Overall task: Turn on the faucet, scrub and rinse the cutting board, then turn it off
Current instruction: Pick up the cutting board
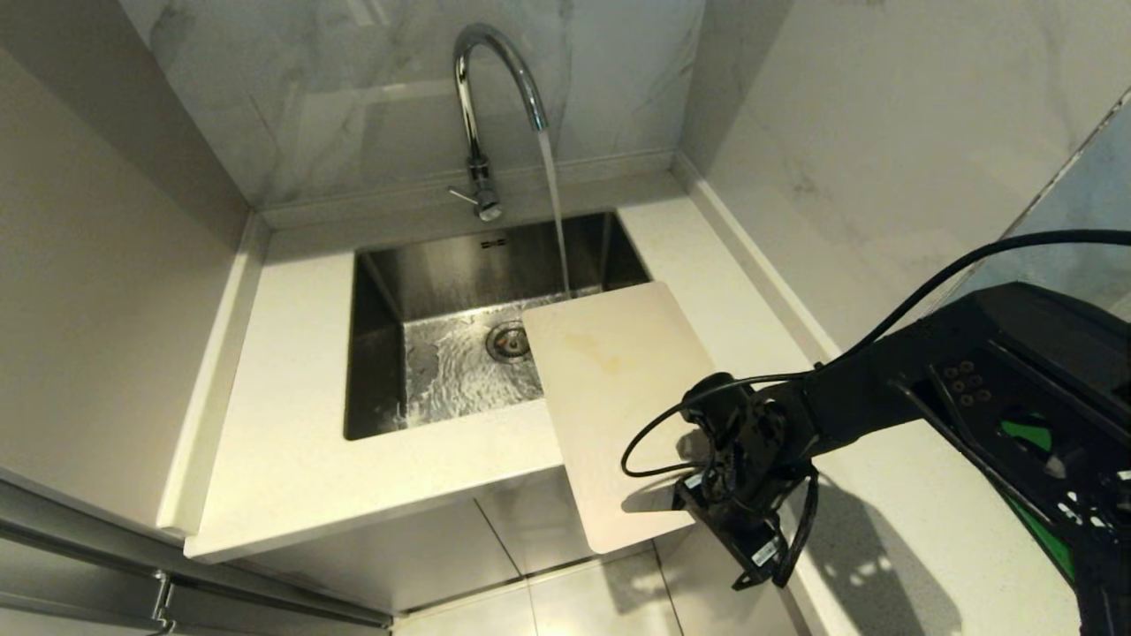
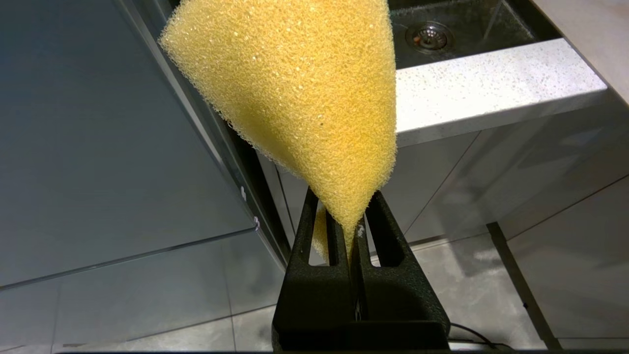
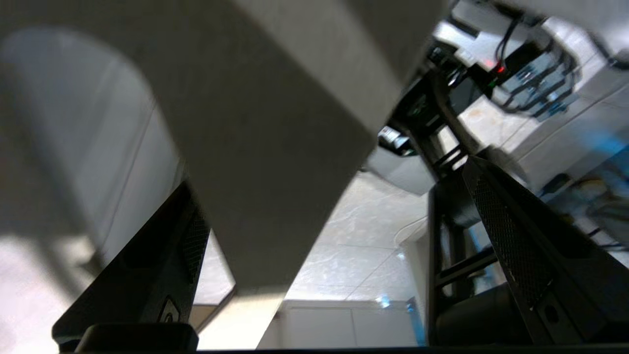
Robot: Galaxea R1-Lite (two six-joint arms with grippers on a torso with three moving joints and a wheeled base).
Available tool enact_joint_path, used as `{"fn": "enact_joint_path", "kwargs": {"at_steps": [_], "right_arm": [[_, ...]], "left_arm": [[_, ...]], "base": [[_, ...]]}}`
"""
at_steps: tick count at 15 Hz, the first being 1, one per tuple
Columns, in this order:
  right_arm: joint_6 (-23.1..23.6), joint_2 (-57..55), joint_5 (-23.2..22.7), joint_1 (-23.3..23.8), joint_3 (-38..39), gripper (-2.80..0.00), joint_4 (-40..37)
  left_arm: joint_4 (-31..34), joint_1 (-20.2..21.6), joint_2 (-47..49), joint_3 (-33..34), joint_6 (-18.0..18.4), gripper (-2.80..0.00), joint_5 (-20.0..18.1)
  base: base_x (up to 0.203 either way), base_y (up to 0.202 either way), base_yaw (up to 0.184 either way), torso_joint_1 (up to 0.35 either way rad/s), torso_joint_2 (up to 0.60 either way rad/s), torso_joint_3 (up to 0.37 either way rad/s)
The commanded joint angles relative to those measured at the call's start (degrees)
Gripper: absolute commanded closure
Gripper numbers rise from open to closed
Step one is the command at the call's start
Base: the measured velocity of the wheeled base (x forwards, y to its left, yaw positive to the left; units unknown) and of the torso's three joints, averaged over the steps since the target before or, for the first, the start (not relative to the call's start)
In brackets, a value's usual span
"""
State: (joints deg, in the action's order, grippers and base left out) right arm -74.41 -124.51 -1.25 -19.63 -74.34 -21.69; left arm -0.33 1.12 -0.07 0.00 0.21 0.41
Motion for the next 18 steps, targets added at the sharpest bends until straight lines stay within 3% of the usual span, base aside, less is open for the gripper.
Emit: {"fn": "enact_joint_path", "kwargs": {"at_steps": [1,3,4,6,18], "right_arm": [[0.57,-1.09,0.28,0.29,-0.11,-2.8,-0.11],[0.67,-1.16,0.37,0.64,-0.19,-2.8,-0.09],[0.72,-1.27,1.15,0.67,-0.19,0.0,-0.02],[2.24,-1.71,3.78,0.64,0.07,0.0,-0.02],[2.87,3.19,3.89,0.39,-0.64,0.0,-1.5]], "left_arm": [[-0.02,0.02,-0.19,0.09,-0.02,0.0,0.03],[-0.02,0.02,-0.19,0.09,-0.04,0.0,0.03],[-0.02,0.02,-0.19,0.09,-0.04,0.0,0.03],[-0.02,0.02,-0.19,0.09,-0.02,0.0,0.03],[-0.02,0.02,-0.19,0.09,-0.04,0.0,0.03]], "base": [[0.0,0.0,0.0,0.0,0.0,0.0],[0.0,0.0,0.0,0.0,0.0,0.0],[0.0,0.0,0.0,0.0,0.0,0.0],[0.0,0.0,0.0,0.0,0.0,0.0],[0.0,0.0,0.0,0.0,0.0,0.0]]}}
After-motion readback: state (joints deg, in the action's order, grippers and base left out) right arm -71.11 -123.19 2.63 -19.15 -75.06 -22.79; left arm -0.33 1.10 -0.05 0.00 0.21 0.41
